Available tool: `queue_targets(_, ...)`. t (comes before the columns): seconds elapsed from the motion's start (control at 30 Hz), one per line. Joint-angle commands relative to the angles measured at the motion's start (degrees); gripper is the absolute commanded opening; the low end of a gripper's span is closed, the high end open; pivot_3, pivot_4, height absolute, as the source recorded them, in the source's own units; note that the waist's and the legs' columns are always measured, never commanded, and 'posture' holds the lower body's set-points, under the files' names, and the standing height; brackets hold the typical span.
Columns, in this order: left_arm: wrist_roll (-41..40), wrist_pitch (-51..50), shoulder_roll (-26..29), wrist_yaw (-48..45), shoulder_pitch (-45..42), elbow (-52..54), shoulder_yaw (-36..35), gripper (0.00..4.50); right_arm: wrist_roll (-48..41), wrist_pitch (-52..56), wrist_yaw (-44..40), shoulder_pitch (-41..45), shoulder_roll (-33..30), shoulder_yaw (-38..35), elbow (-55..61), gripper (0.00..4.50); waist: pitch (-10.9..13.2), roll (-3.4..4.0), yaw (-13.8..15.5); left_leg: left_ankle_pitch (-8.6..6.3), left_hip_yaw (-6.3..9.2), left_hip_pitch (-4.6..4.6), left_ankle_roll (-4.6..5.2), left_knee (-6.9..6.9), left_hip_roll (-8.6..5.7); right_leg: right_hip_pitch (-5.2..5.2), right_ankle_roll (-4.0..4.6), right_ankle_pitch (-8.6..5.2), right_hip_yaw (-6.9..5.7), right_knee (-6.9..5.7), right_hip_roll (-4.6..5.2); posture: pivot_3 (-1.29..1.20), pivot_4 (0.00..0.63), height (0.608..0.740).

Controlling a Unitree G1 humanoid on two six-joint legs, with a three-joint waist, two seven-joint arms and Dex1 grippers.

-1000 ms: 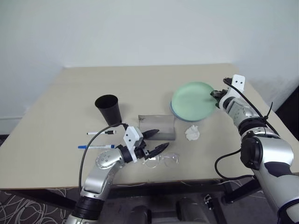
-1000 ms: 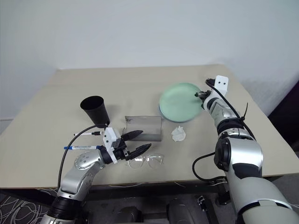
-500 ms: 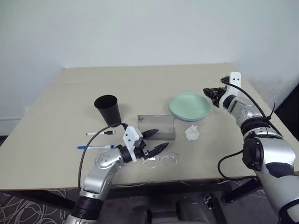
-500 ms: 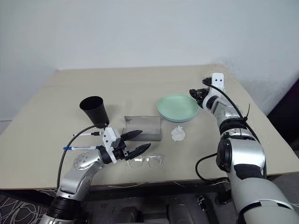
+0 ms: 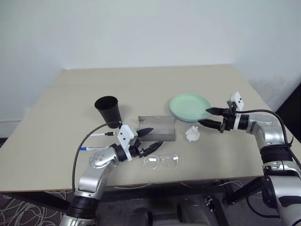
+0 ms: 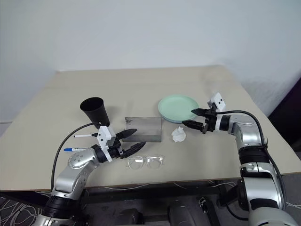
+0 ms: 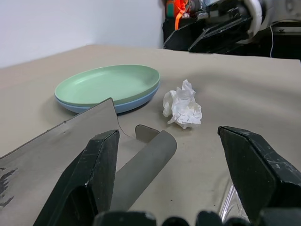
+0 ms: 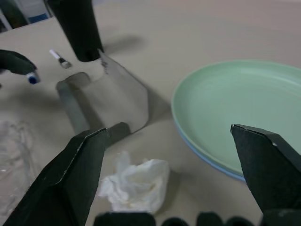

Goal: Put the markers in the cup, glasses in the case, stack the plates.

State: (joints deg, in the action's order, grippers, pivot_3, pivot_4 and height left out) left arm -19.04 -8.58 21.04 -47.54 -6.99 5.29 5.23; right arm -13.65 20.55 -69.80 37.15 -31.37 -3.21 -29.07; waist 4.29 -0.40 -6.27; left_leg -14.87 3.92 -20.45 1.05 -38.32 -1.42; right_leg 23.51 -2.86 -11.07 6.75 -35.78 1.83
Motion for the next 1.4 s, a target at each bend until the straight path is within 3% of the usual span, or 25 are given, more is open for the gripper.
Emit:
queue_targets(0.03,-0.7,1.1,0.2,-0.2,-1.0,0.5,-1.1,3.56,-1.8,2.3,-0.5,-1.7,-0.6,1.0,6.2,4.39,0.0,-0.01,0.1,0.00,0.00,-0.01,0.00,-0.02,-0.01,0.00,0.00,0.00,0.00,0.00,0.00,0.00,0.000,0.737)
queue_targets(0.47,-0.6,1.3,0.0,0.2,-1.0,0.4,-1.0,3.56,3.3,-1.2,6.8,-3.9,3.2,7.0,1.8,4.39,0.0,-0.03,0.2,0.00,-0.02,-0.05,0.00,-0.04,-0.02,0.01,-0.01,0.00,0.02,0.04,0.00,0.00,0.000,0.737)
queue_targets(0.57,-0.5,1.3,0.0,0.3,-0.7,0.6,-1.0,3.56,4.4,-3.8,8.8,-2.8,3.6,7.1,-1.3,3.79,0.0,-0.03,0.2,0.00,-0.02,-0.05,0.00,-0.04,-0.02,0.01,-0.01,0.00,0.02,0.04,0.00,0.00,0.000,0.737)
queue_targets(0.77,-0.4,1.4,0.2,0.4,-0.4,0.6,-1.1,3.56,3.3,-4.5,7.5,-1.9,2.9,6.5,-2.1,1.72,0.0,-0.03,0.2,0.00,0.00,-0.03,0.00,-0.03,-0.01,0.00,-0.01,0.01,0.01,0.02,0.00,0.00,0.000,0.737)
queue_targets(0.8,-0.4,1.5,0.1,0.4,-0.3,0.6,-1.0,3.56,2.9,-4.2,6.9,-1.8,2.7,6.3,-1.7,1.63,0.0,-0.03,0.2,0.00,0.00,-0.03,0.00,-0.03,-0.01,0.00,-0.01,0.01,0.01,0.02,0.00,0.00,0.000,0.737)
queue_targets(1.0,-0.3,1.5,0.0,0.5,0.3,0.8,-0.7,3.56,-0.2,-2.8,7.3,1.2,2.7,2.8,-0.7,0.02,0.0,-0.02,0.1,0.00,-0.01,-0.04,0.01,-0.04,-0.02,0.00,-0.02,0.01,0.02,0.03,0.00,0.00,0.000,0.737)
queue_targets(1.17,-0.4,1.4,0.0,0.2,0.2,0.8,-0.5,3.56,-2.4,-1.5,10.7,7.4,4.4,-0.4,-3.2,0.02,0.0,-0.03,0.1,0.01,-0.02,0.00,0.01,-0.04,0.00,0.00,-0.02,0.02,0.02,0.01,0.00,0.00,0.000,0.737)
queue_targets(1.4,-0.1,1.7,-0.2,0.1,-0.7,0.1,-0.2,3.56,6.2,-12.6,24.6,17.6,9.3,1.7,-22.2,0.02,0.0,-0.06,0.1,0.00,-0.02,-0.02,0.01,-0.02,-0.02,0.01,-0.02,0.03,0.04,0.03,0.00,0.00,0.000,0.737)
